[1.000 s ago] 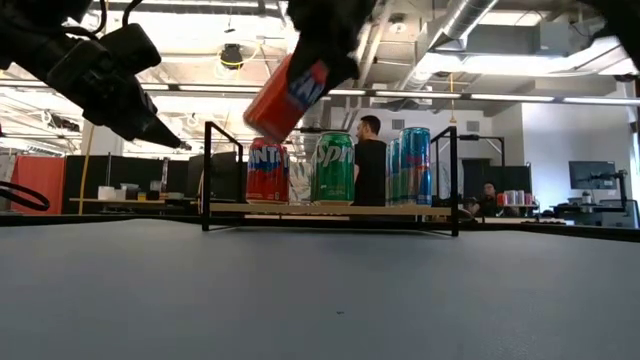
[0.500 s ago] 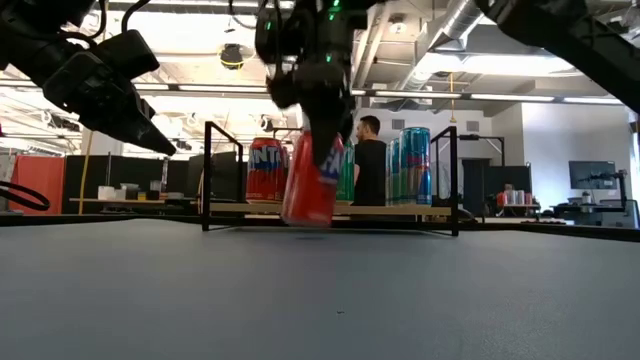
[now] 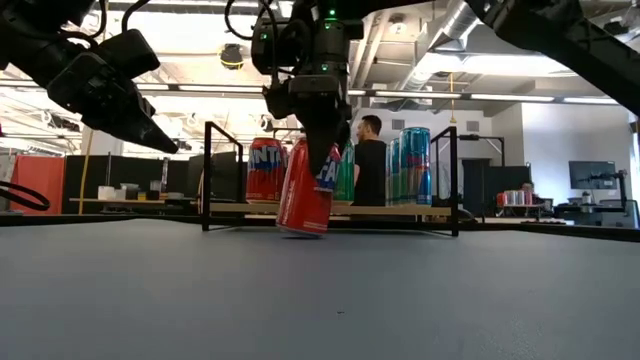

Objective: Place canned beverage on shelf
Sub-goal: Put the red soda can on the shelf aligned with the other red soda cans

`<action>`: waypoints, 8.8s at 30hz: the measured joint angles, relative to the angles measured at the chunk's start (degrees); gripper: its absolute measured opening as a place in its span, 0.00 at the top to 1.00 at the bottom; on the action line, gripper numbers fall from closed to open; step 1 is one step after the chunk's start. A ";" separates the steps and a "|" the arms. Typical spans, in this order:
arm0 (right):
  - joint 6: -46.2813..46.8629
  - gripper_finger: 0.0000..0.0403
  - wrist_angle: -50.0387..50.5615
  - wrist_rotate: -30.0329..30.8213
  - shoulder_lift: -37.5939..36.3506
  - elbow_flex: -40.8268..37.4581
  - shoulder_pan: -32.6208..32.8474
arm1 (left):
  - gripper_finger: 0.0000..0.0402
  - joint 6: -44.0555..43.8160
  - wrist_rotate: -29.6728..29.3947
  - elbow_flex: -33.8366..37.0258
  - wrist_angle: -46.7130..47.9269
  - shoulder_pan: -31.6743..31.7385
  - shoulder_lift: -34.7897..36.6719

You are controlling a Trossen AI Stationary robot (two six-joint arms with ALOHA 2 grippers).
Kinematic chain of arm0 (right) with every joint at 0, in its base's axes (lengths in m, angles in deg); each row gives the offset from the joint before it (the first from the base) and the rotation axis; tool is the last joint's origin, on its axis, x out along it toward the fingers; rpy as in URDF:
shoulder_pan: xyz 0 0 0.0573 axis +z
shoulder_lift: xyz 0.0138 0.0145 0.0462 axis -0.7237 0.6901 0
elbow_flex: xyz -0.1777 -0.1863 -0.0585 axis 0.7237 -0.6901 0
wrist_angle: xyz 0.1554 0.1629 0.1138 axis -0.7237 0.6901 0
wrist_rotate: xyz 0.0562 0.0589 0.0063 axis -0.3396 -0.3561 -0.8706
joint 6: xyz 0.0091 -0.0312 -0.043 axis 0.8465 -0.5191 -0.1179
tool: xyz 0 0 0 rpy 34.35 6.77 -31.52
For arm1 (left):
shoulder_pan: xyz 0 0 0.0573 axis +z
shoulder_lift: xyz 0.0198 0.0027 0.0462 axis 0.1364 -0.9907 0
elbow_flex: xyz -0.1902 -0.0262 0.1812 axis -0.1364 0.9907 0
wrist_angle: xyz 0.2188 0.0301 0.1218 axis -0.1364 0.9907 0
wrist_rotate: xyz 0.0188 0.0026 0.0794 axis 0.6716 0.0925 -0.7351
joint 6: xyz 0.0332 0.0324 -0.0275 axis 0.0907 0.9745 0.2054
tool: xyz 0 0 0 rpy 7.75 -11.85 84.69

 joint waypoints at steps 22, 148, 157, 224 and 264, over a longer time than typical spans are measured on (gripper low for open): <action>-0.61 0.08 8.17 6.55 -2.50 2.00 1.76 | 1.00 -4.54 0.16 -0.01 -1.66 0.00 -0.05; 14.15 1.00 -115.11 30.04 -21.68 -80.72 18.01 | 0.18 -3.13 6.60 -2.95 -38.74 8.55 -37.51; 14.27 1.00 -115.64 30.06 -21.68 -80.72 18.01 | 0.18 -1.83 5.96 -7.37 -40.53 8.55 -41.38; 14.20 1.00 -114.61 30.04 -21.67 -80.75 19.50 | 0.31 5.92 4.26 -23.81 -23.58 25.44 -40.33; 14.05 1.00 -113.58 28.47 -21.65 -80.72 18.45 | 0.28 -6.26 -10.14 -24.87 -20.09 25.68 -47.50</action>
